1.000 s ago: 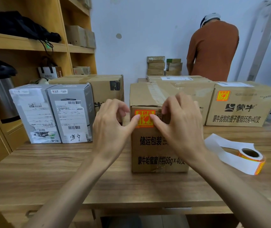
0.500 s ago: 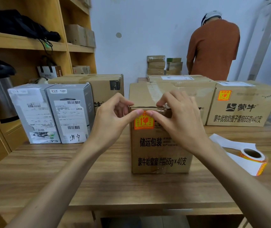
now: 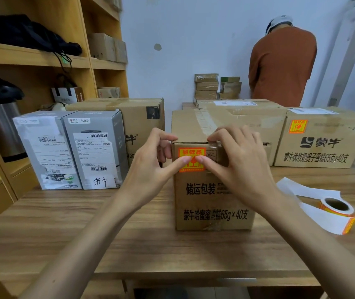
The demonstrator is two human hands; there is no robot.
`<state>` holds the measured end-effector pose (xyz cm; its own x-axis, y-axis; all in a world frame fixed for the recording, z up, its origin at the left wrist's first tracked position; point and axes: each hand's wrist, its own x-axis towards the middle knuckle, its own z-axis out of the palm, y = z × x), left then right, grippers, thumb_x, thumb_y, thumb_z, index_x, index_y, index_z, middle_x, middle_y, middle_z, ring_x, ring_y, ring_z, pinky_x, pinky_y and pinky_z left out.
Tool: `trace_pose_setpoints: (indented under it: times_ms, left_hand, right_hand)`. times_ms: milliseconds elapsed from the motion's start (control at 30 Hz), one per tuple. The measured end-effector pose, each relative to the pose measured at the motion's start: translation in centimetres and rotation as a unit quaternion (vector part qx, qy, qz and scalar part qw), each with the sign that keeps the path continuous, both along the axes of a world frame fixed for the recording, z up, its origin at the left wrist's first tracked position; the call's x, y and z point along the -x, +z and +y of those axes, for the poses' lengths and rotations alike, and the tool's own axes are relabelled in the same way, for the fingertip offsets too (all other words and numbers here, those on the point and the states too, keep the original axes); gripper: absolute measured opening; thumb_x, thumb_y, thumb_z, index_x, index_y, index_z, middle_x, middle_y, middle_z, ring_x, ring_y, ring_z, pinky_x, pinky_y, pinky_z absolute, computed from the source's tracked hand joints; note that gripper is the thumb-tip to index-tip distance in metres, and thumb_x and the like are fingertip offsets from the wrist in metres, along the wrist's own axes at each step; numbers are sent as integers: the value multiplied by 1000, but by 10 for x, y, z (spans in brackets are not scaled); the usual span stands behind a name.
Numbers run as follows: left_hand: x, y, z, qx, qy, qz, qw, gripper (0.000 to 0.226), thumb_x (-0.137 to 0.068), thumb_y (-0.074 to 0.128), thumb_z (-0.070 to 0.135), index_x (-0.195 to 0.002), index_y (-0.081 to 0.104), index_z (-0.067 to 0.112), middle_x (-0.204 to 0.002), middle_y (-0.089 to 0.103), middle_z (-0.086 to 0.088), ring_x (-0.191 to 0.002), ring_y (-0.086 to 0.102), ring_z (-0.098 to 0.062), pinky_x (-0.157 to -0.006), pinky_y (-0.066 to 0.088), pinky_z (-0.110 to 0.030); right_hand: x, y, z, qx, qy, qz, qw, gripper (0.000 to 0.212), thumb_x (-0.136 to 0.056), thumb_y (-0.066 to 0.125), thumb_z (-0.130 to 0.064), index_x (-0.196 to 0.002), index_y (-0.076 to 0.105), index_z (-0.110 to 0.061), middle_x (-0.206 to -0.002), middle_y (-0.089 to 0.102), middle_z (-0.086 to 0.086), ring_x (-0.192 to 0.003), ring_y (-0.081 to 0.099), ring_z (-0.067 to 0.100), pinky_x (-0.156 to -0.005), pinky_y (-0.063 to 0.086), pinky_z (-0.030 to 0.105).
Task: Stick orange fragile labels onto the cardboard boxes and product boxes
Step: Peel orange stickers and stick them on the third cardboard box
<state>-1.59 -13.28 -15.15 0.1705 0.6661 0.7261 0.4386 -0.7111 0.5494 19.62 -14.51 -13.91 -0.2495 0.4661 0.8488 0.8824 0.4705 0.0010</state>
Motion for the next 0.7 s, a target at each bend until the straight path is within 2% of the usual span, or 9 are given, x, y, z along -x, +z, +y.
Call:
trace_pose_setpoints:
  times_ms: [167,233,333,500,700]
  left_hand:
    - [8,-6,6,-27,4,67,997,63,-78,83,41,-128,46,27,-90,52,11,-85,53,-15,-71,46,-22]
    - [7,-8,6,-29,0,65,997,67,-77,85,40,-129,43,29,-91,52,9,-86,53,-15,-72,46,-22]
    - [4,-6,4,-24,-3,49,999,64,-78,84,39,-127,44,25,-90,53,5,-87,54,-15,-72,46,-19]
    - [7,-3,5,-24,-19,65,997,61,-81,83,32,-129,47,21,-89,53,6,-83,52,-12,-70,43,-16]
    - [14,-1,8,-27,-38,96,994,55,-88,76,35,-133,48,19,-93,55,6,-83,54,-18,-70,44,-19]
  right_hand:
    - [-6,-4,-1,-3,-9,-41,999,55,-82,62,-56,-116,61,-12,-117,62,6,-98,55,27,-81,36,37]
    - [-6,-5,-1,0,-9,-41,999,61,-80,62,-60,-117,60,-12,-118,62,6,-100,55,27,-82,34,36]
    - [-4,-6,-1,-4,-16,-41,999,66,-78,62,-65,-117,59,-12,-117,61,6,-101,54,26,-83,32,35]
    - [-9,-4,0,7,-11,-60,998,61,-81,58,-61,-120,57,-14,-121,60,5,-105,53,26,-85,35,37]
    - [-14,-4,-1,33,17,-47,998,56,-84,57,-58,-121,57,-16,-123,59,2,-108,52,23,-87,34,34]
